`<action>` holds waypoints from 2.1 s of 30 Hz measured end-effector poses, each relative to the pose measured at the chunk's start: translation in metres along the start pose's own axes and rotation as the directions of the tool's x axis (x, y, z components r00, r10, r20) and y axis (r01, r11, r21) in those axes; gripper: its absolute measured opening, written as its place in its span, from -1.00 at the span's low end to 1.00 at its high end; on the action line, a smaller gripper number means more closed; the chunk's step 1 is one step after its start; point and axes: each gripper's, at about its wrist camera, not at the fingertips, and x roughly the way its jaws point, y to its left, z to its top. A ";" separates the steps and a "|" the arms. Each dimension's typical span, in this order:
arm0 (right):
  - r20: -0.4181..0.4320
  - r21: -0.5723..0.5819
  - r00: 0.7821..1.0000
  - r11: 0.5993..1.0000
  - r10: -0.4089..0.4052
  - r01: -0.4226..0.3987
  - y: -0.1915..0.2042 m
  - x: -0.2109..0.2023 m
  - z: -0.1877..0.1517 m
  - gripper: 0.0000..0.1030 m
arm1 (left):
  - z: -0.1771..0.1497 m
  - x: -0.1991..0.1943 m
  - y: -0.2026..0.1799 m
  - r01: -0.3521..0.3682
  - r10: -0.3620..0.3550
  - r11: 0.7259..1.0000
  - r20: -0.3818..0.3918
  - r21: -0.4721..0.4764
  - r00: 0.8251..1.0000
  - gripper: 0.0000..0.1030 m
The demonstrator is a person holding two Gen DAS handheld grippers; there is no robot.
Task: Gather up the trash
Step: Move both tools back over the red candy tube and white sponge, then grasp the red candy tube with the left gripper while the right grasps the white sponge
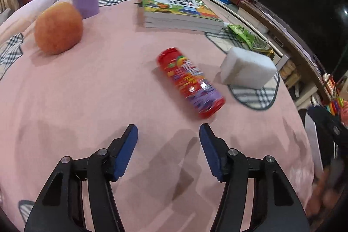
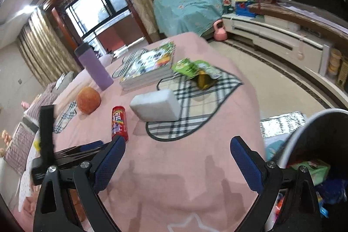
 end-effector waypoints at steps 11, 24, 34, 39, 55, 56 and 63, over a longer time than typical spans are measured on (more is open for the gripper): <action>-0.106 -0.162 0.994 0.987 -0.026 0.008 0.026 0.074 0.034 0.91 | -0.006 -0.004 0.012 0.048 -0.048 0.998 0.001 -0.039 0.999 0.40; -0.112 -0.112 0.994 0.994 0.005 -0.017 0.013 0.072 0.033 -0.34 | 0.013 0.006 -0.008 0.073 -0.073 0.996 0.003 -0.060 0.997 0.49; -0.020 0.002 0.997 0.997 -0.078 0.078 -0.009 0.001 -0.012 -0.36 | 0.039 0.038 -0.038 -0.079 0.080 0.996 0.032 -0.043 0.996 0.43; -0.059 -0.014 0.995 0.997 -0.079 0.078 -0.007 0.002 -0.030 -0.35 | 0.035 0.033 -0.035 -0.052 0.052 0.999 0.033 0.001 0.998 -0.33; -0.044 -0.124 0.997 0.991 -0.056 0.050 0.007 0.008 -0.024 0.62 | -0.041 -0.019 -0.035 0.171 -0.160 0.966 -0.073 0.193 0.984 -0.35; -0.040 -0.136 0.998 0.989 -0.056 0.050 0.008 0.011 -0.023 0.62 | -0.042 -0.019 -0.036 0.162 -0.151 0.968 -0.070 0.194 0.986 -0.35; -0.041 -0.128 0.996 0.989 -0.073 0.068 0.013 0.006 -0.033 -0.20 | -0.045 -0.016 -0.049 0.061 -0.060 0.982 -0.012 0.178 0.998 -0.33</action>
